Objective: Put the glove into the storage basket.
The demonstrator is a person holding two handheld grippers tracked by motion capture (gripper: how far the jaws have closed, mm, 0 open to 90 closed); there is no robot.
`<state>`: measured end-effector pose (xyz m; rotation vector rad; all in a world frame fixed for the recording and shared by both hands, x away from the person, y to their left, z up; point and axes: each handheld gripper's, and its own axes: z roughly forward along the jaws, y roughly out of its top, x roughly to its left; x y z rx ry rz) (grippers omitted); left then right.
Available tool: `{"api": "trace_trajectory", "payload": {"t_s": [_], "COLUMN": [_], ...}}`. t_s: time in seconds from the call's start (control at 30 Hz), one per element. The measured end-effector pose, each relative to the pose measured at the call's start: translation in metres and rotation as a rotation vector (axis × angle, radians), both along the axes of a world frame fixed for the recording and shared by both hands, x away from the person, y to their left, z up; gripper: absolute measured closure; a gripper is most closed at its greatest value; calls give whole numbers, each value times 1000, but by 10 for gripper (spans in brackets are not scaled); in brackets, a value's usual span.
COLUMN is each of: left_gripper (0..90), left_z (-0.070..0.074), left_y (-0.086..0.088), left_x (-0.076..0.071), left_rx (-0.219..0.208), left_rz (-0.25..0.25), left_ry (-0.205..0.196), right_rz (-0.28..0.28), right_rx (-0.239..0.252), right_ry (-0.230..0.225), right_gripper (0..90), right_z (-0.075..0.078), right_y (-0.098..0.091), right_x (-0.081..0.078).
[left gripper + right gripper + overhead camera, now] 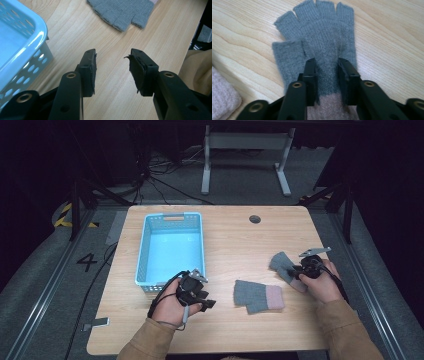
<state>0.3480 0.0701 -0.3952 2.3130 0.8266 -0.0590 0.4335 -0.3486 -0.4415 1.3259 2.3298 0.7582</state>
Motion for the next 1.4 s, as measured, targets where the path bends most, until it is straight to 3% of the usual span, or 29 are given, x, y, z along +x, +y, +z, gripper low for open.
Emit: {"api": "trace_trajectory", "payload": {"t_s": [0.57,1.07,1.4], "left_gripper": [583,582,582], "left_z": [1,3,4], "left_y": [1,-1,-2], "left_x": [1,1,1], "left_rx": [-7,-14,-14], "left_rz": [2,-4,-9], "left_ry": [-1,-3,-5], "right_rz": [-16,22,94], "right_rx": [24,79,121], "right_ry": [-1,-67,-88], "right_gripper": [781,778,777], "right_z": [8,43,64], "right_y": [-4,-2,9], "right_x": [-3,-19,-33]}}
